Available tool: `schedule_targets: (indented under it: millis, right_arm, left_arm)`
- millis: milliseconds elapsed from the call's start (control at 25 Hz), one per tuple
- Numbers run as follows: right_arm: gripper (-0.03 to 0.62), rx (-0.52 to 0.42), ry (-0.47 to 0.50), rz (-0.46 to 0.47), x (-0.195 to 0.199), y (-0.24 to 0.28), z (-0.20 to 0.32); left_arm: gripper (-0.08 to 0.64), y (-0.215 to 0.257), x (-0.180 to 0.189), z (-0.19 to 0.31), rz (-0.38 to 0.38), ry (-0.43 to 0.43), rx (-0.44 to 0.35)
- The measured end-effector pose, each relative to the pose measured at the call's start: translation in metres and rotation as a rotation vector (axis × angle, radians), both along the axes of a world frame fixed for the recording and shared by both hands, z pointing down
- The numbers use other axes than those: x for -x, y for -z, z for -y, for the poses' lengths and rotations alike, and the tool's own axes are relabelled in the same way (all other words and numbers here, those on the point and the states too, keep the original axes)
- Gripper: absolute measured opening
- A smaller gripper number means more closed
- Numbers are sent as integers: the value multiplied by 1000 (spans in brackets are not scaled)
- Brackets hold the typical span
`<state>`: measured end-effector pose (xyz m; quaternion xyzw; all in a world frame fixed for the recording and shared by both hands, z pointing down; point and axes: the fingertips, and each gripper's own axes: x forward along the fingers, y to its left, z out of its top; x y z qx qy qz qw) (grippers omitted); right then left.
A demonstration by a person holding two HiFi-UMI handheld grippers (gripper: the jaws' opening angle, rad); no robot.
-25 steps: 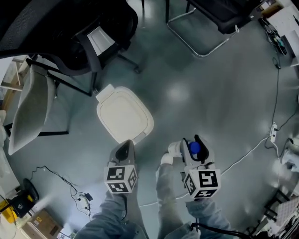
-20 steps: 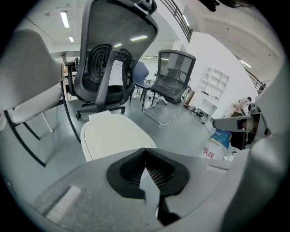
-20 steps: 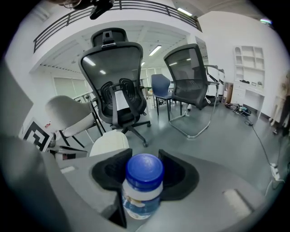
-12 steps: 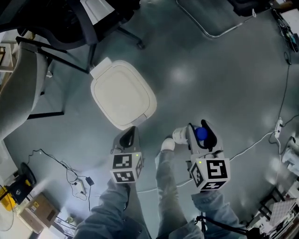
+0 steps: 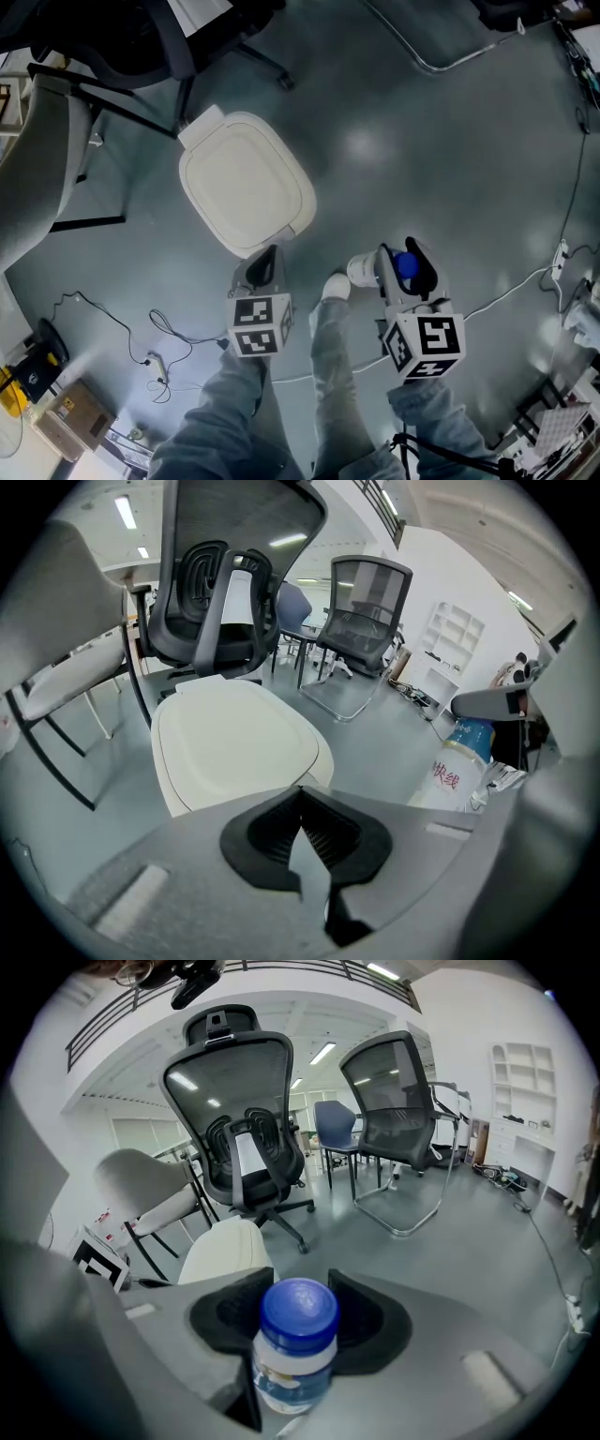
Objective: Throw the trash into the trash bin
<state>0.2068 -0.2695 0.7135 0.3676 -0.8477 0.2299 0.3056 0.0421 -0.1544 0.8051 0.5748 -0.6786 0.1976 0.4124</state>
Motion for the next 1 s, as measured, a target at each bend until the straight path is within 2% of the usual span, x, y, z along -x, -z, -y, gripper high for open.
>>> schedule_targets:
  millis: [360, 600, 840, 1000]
  right_arm:
    - [186, -3, -2, 3, 0, -3, 11]
    - [186, 0, -9, -12, -9, -7, 17]
    - [186, 2, -39, -11, -13, -7, 21]
    - [186, -5, -43, -8, -13, -4, 24]
  left_arm:
    - [9, -22, 0, -7, 23, 75, 56]
    - [11, -30, -3, -8, 3, 89, 104]
    - [11, -32, -2, -7, 30, 85, 119]
    - [11, -33, -3, -9, 6, 93, 113]
